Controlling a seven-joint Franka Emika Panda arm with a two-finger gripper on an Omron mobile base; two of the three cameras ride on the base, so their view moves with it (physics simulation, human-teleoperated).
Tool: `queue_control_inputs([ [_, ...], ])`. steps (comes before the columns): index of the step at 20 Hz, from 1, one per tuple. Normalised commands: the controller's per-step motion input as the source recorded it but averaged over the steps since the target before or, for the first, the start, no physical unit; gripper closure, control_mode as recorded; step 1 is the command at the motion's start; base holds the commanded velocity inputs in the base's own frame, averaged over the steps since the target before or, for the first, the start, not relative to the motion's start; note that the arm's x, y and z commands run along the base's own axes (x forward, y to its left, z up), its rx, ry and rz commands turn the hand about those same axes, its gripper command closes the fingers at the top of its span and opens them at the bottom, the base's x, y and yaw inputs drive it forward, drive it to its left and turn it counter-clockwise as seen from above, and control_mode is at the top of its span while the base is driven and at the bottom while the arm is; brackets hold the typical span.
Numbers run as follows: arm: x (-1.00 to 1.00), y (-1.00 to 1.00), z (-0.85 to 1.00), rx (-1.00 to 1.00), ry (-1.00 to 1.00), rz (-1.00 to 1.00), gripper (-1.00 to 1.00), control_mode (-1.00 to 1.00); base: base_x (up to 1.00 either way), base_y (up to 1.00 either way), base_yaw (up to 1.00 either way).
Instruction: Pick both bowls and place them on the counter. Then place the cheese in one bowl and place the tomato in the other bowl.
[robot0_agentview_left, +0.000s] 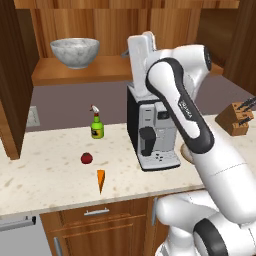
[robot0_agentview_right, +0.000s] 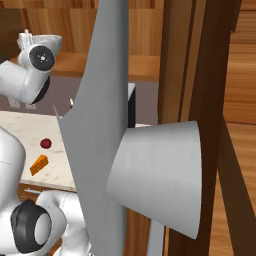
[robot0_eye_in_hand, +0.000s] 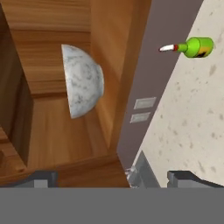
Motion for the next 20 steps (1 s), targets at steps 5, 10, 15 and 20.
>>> queue_control_inputs([
  [5, 0.46, 0.27, 0.11, 0.0, 0.0, 0.07, -1.0, -1.0, 0.0, 0.0, 0.0],
  [10, 0.46, 0.34, 0.03, 0.0, 0.0, 0.0, -1.0, -1.0, 0.0, 0.0, 0.0],
  [15, 0.5, 0.33, 0.0, 0.0, 0.0, 0.0, -1.0, -1.0, 0.0, 0.0, 0.0],
  [20, 0.51, 0.29, 0.0, 0.0, 0.0, 0.0, -1.0, -1.0, 0.0, 0.0, 0.0],
])
